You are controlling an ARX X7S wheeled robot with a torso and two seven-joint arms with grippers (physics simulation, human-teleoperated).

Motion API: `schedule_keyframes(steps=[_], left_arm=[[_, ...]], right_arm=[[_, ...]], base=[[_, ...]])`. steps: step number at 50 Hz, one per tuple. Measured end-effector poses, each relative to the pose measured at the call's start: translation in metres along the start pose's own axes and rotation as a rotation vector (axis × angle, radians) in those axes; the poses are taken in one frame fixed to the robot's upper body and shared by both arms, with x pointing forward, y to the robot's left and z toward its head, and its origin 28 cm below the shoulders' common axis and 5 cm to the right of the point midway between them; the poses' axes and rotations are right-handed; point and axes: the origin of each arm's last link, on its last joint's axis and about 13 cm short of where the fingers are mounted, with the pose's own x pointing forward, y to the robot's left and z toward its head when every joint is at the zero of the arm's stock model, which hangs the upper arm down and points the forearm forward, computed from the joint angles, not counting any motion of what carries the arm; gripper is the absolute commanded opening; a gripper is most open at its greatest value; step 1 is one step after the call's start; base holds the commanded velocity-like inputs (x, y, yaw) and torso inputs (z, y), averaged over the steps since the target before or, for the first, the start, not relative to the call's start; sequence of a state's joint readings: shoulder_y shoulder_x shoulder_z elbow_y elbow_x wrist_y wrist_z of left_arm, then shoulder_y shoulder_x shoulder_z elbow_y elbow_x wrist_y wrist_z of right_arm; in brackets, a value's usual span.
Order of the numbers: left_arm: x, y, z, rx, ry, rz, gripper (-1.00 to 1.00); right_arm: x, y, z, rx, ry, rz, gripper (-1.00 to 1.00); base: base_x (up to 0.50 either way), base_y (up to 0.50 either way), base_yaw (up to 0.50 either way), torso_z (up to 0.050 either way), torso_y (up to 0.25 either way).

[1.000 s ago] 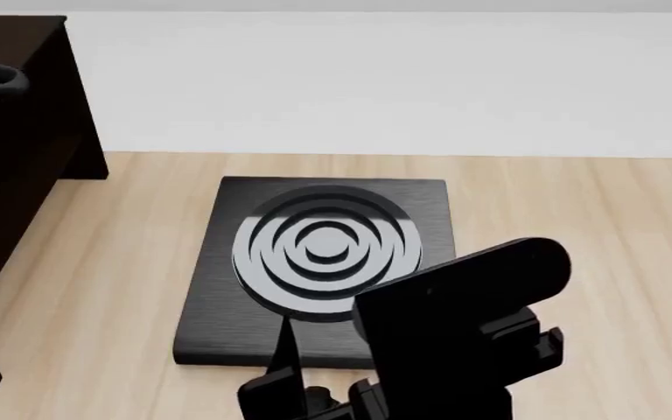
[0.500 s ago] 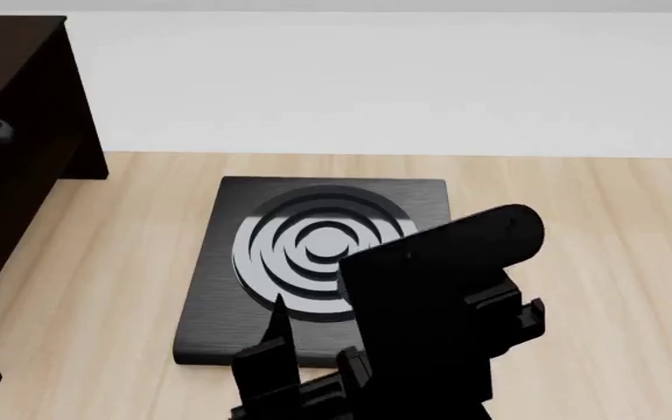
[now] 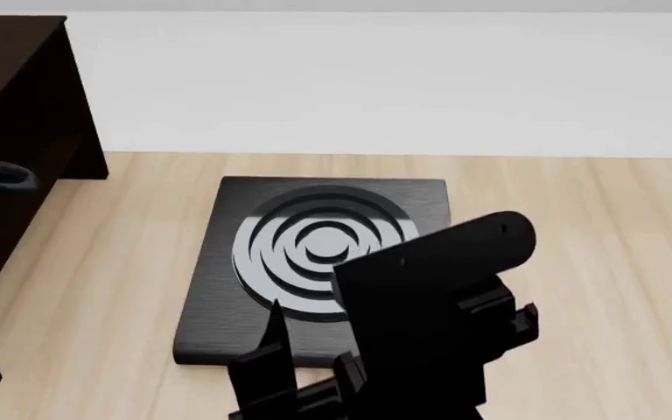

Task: Put the frying pan on the cabinet shelf.

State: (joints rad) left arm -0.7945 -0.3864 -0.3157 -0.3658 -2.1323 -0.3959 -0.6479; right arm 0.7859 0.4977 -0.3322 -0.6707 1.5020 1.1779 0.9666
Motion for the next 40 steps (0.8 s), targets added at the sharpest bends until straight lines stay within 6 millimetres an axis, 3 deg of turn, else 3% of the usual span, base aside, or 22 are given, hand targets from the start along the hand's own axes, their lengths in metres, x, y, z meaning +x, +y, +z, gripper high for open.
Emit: schedule_keyframes(steps=[40], left_arm=[[-0.022,0.008,0.012,0.061,-0.004,-0.018,1.00]], right_arm=[[-0.003,0.005,-0.019,0.031,0.005,-0.006,1.00]], base=[[0.00,0.00,0.00,0.000,0.001]])
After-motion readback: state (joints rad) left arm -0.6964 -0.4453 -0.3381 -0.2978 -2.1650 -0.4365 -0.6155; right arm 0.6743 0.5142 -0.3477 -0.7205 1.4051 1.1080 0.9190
